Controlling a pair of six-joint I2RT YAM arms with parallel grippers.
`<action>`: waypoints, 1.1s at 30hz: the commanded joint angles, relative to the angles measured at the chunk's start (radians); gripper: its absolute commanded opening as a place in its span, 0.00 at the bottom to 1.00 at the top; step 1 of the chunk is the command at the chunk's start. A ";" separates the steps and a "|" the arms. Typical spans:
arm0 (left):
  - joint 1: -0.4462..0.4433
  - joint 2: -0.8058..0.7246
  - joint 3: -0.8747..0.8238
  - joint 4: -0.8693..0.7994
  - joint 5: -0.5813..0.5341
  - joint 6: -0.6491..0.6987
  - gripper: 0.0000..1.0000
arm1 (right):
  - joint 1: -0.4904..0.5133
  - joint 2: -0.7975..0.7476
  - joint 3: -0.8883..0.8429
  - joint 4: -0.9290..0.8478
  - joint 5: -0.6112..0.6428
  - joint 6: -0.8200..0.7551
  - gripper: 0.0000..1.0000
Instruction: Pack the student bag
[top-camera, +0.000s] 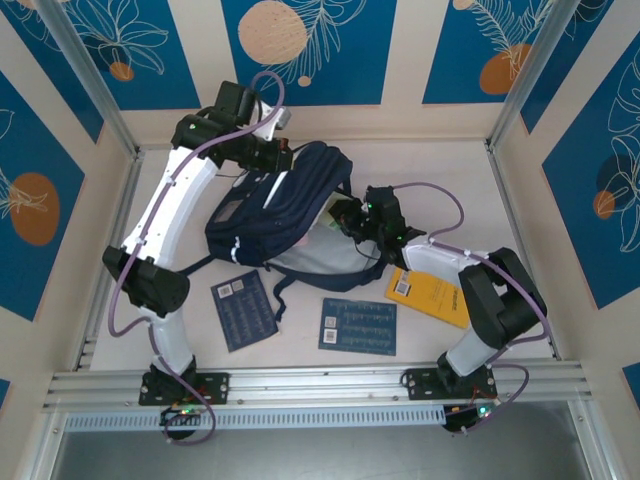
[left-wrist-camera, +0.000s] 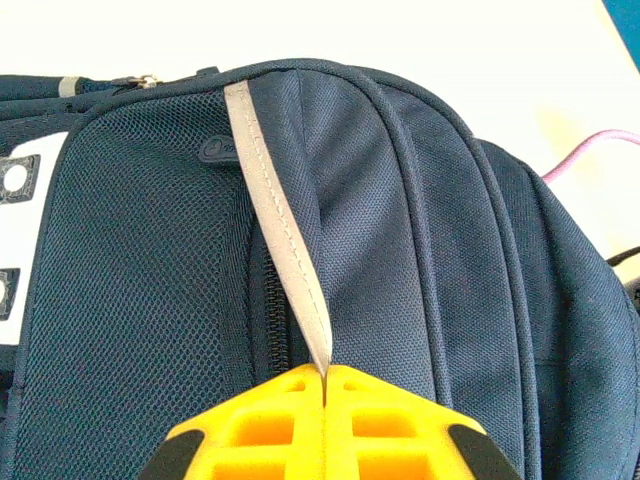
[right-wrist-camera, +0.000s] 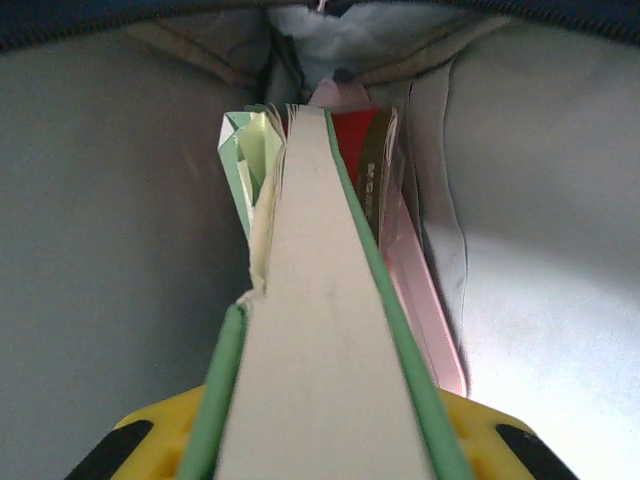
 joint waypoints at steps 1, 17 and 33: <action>0.031 -0.108 0.011 0.155 0.118 -0.018 0.00 | 0.023 -0.054 0.023 0.081 0.086 -0.016 0.00; 0.054 -0.097 -0.007 0.202 0.209 -0.079 0.00 | 0.102 0.054 0.082 0.120 -0.074 0.006 0.00; 0.020 -0.071 -0.066 0.139 0.105 -0.083 0.35 | 0.118 0.243 0.139 0.155 -0.098 0.032 0.00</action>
